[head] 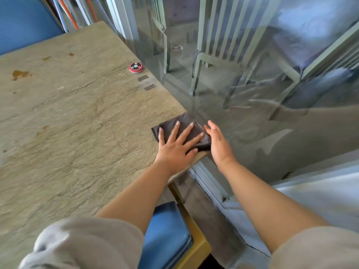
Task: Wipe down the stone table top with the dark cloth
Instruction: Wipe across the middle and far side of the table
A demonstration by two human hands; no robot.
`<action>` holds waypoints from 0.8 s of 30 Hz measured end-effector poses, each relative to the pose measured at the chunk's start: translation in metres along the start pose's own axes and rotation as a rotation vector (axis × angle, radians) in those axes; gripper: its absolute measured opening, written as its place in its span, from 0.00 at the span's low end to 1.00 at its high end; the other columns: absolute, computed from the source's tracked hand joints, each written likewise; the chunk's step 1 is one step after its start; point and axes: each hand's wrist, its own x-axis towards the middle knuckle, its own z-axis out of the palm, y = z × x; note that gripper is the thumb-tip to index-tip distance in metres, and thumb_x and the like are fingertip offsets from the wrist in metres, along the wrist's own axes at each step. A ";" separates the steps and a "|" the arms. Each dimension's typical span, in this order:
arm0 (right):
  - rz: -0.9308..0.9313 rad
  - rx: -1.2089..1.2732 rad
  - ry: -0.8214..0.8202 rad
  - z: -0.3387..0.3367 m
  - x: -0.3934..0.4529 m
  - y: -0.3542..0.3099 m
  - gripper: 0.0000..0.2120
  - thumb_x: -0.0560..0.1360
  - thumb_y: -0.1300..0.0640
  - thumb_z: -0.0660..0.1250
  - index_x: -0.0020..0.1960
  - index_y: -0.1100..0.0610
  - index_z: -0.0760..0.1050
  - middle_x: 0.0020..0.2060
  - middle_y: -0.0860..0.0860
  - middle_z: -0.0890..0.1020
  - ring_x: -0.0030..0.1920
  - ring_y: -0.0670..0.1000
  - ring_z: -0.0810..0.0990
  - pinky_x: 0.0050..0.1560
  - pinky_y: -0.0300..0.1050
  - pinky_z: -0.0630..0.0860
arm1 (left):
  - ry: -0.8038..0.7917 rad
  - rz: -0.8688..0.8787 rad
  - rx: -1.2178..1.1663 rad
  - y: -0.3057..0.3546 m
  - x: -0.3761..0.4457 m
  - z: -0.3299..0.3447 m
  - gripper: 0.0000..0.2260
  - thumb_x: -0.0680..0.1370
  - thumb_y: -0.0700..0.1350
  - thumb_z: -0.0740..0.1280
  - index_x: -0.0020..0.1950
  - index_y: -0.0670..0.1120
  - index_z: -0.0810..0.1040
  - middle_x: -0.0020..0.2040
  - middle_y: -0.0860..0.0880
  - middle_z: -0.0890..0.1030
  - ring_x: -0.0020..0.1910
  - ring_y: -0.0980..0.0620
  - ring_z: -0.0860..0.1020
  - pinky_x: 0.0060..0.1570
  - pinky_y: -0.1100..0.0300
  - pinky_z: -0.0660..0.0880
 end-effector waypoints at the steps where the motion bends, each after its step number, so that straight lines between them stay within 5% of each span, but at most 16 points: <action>1: -0.008 -0.045 -0.009 0.001 -0.002 -0.001 0.21 0.83 0.48 0.48 0.74 0.48 0.64 0.69 0.47 0.73 0.70 0.47 0.68 0.67 0.39 0.61 | 0.005 0.061 0.022 0.000 -0.010 0.003 0.22 0.81 0.63 0.41 0.73 0.71 0.38 0.78 0.61 0.37 0.77 0.49 0.32 0.69 0.32 0.33; 8: -0.285 -0.907 -0.005 0.041 -0.022 0.006 0.25 0.81 0.59 0.53 0.77 0.54 0.57 0.78 0.54 0.50 0.78 0.53 0.41 0.75 0.52 0.37 | -0.038 0.282 0.128 -0.048 -0.092 0.018 0.23 0.80 0.64 0.42 0.75 0.69 0.40 0.78 0.59 0.38 0.77 0.48 0.33 0.71 0.35 0.32; 11: -0.432 -0.951 -0.160 0.068 -0.040 0.010 0.26 0.80 0.62 0.53 0.77 0.54 0.55 0.78 0.52 0.48 0.77 0.52 0.38 0.76 0.53 0.37 | -0.064 0.254 0.126 -0.086 -0.136 0.020 0.23 0.80 0.65 0.41 0.75 0.69 0.41 0.79 0.60 0.39 0.77 0.49 0.35 0.71 0.37 0.32; 15: -0.546 -0.970 -0.379 0.097 -0.052 0.005 0.25 0.81 0.61 0.51 0.77 0.54 0.54 0.78 0.51 0.47 0.77 0.51 0.38 0.76 0.50 0.39 | -0.035 -0.162 -0.007 -0.130 -0.176 0.016 0.25 0.75 0.69 0.33 0.73 0.72 0.36 0.76 0.64 0.35 0.77 0.52 0.33 0.73 0.39 0.34; 18: -0.529 -0.940 -0.395 0.112 -0.053 -0.004 0.24 0.81 0.61 0.52 0.77 0.56 0.56 0.78 0.53 0.50 0.77 0.51 0.41 0.76 0.48 0.42 | -0.003 -0.350 -0.049 -0.119 -0.176 0.016 0.25 0.75 0.69 0.33 0.72 0.72 0.34 0.76 0.64 0.33 0.76 0.51 0.31 0.72 0.37 0.33; 24: -0.520 -0.920 -0.483 0.137 -0.067 -0.014 0.23 0.82 0.61 0.51 0.77 0.54 0.58 0.78 0.53 0.50 0.77 0.51 0.42 0.76 0.47 0.45 | -0.053 -0.012 0.113 -0.106 -0.213 0.034 0.24 0.80 0.66 0.40 0.75 0.67 0.39 0.79 0.56 0.38 0.77 0.42 0.37 0.70 0.32 0.38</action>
